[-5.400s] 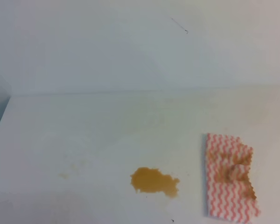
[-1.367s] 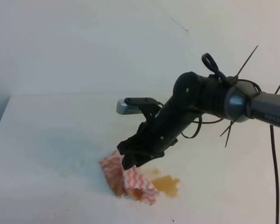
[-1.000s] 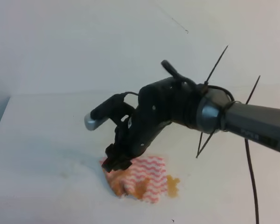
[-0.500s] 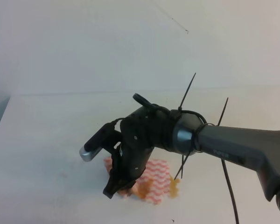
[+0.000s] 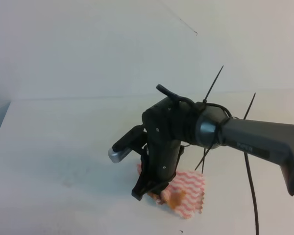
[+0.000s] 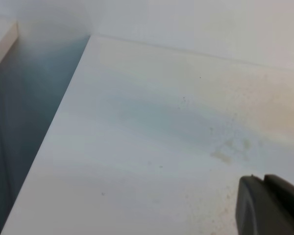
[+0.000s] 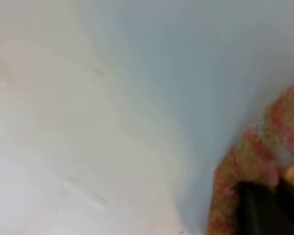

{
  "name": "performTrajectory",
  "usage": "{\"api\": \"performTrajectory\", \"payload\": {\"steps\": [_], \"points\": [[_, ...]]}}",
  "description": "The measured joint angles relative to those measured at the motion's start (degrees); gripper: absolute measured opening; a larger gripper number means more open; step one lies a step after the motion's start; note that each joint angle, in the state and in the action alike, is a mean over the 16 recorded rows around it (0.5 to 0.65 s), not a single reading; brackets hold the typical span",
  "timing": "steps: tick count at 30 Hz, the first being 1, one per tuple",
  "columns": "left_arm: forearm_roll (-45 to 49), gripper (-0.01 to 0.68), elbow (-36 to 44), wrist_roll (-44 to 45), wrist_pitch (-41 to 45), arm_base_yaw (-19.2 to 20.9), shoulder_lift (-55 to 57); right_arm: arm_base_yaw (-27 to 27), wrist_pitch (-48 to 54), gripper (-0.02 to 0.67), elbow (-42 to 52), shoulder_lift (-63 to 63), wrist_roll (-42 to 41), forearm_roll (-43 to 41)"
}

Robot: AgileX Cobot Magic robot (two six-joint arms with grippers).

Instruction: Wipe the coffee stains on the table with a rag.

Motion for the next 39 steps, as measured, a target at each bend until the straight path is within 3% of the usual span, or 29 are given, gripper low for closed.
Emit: {"api": "performTrajectory", "payload": {"steps": [24,35,39], "points": [[0.00,0.001,0.00,0.00,0.00,0.00,0.00,-17.14,-10.73,0.029,16.29,-13.76,0.76,-0.76],[0.00,0.001,0.00,0.00,0.00,0.00,0.00,-18.58,-11.78,0.191,16.39,-20.19,-0.19,-1.09],[0.00,0.001,0.00,0.00,0.00,0.00,0.00,-18.58,-11.28,0.221,16.39,-23.73,-0.53,-1.10]]}}
